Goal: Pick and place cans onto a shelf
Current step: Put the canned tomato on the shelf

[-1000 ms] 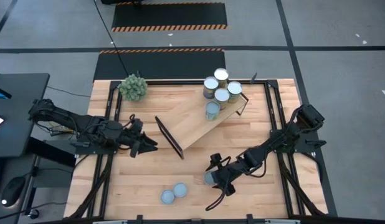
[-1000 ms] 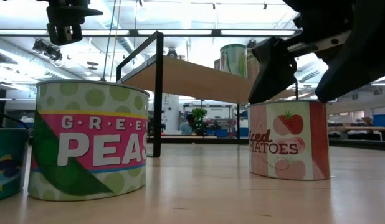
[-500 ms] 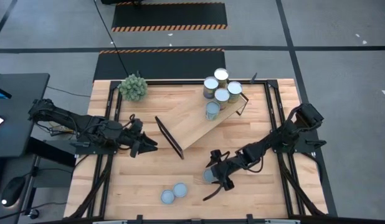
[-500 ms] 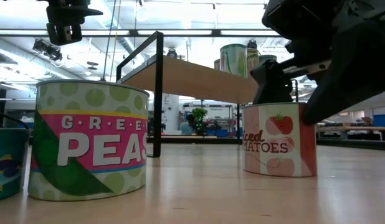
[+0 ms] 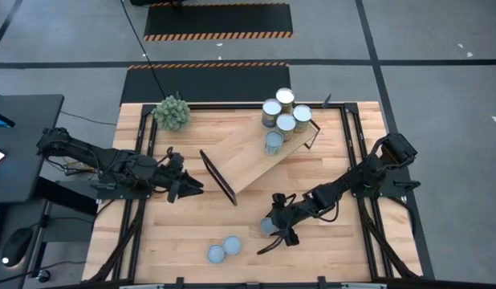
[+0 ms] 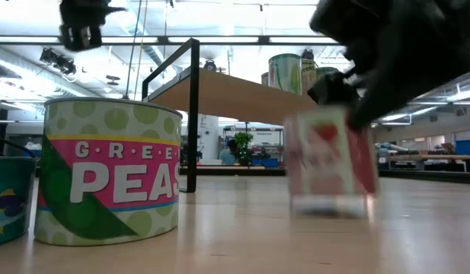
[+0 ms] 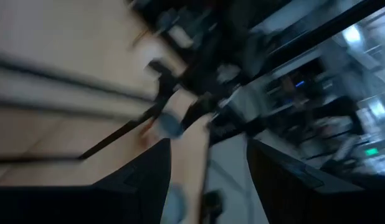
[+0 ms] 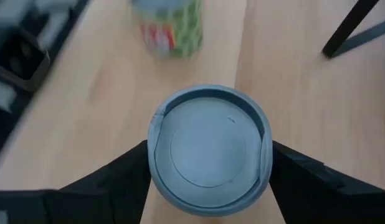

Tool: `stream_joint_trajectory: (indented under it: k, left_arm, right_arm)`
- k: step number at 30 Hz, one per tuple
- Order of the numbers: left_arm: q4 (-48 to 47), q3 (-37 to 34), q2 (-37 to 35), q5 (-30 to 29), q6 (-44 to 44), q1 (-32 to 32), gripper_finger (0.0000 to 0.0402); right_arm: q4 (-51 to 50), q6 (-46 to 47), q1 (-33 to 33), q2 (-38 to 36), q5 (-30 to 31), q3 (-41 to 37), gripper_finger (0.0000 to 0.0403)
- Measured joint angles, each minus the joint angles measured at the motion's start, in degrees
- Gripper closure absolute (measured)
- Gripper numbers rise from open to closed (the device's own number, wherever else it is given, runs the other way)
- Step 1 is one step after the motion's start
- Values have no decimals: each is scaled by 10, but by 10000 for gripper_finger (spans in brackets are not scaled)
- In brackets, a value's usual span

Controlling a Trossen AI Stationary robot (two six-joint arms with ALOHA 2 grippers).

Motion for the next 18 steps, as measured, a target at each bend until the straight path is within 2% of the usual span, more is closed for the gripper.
stream_joint_trajectory:
  k: [4, 7, 12, 18]
  left_arm:
    - [93, 0, 0, -18, 34, 0, 186]
    - [143, 0, 0, -33, 75, 0, 186]
    - [153, 0, 0, -57, 93, 0, 186]
    - [164, 0, 0, -94, 93, 1, 186]
  right_arm:
    - [-45, 15, -8, -19, 18, 46, 118]
    - [-131, 16, -20, -33, 44, 93, 118]
    - [-296, 40, -41, -39, 88, 194, 118]
    - [-359, 59, -62, -39, 188, 299, 118]
